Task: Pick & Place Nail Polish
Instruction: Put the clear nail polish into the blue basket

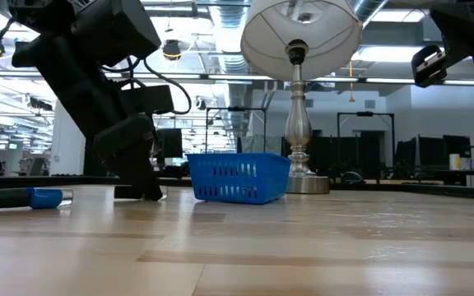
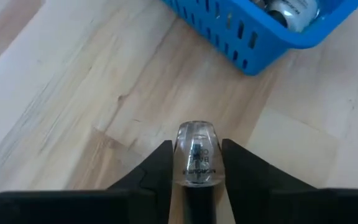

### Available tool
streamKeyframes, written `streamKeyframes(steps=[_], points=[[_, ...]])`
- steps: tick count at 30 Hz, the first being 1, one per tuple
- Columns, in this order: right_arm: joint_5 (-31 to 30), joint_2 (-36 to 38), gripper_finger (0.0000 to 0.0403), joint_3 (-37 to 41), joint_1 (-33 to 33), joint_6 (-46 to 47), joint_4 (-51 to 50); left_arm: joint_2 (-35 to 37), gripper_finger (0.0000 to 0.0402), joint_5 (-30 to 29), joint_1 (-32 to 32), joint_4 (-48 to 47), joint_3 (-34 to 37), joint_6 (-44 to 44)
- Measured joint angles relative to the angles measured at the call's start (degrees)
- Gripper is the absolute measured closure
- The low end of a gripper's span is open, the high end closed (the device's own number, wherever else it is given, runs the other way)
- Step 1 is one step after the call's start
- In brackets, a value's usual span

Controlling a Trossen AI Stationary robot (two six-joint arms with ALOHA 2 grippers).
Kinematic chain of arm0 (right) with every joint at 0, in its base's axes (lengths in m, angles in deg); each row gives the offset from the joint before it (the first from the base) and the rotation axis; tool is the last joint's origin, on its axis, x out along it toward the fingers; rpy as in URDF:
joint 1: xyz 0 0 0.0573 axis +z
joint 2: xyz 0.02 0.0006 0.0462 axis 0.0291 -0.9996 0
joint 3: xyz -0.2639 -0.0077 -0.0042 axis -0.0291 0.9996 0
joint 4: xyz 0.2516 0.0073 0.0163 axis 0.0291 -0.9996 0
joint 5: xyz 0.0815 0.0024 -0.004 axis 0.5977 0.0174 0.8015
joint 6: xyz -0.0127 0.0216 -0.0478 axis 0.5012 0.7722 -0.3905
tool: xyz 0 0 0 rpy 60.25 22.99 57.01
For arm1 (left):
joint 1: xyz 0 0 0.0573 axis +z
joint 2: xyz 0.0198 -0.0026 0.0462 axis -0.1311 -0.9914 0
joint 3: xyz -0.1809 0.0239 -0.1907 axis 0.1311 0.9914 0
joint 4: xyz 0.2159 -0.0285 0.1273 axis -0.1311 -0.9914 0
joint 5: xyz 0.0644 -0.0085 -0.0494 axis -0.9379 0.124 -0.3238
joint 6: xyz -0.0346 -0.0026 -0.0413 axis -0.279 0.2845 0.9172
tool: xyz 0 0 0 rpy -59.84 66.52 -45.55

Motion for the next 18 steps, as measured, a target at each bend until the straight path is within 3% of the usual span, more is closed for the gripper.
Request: streamKeyframes(steps=[10,14,18], points=[[0.02,0.00,0.0403,0.01,0.00,0.00,-0.02,18.79,0.0298,0.40,6.45,0.87,0.20,-7.27],[0.02,0.00,0.0403,0.00,-0.01,0.00,-0.02,23.98,0.0298,1.80,10.69,9.23,0.14,-12.97],[0.01,0.00,0.0403,0.01,-0.02,0.00,-0.02,23.39,0.0298,6.05,14.56,19.42,0.06,-17.48]])
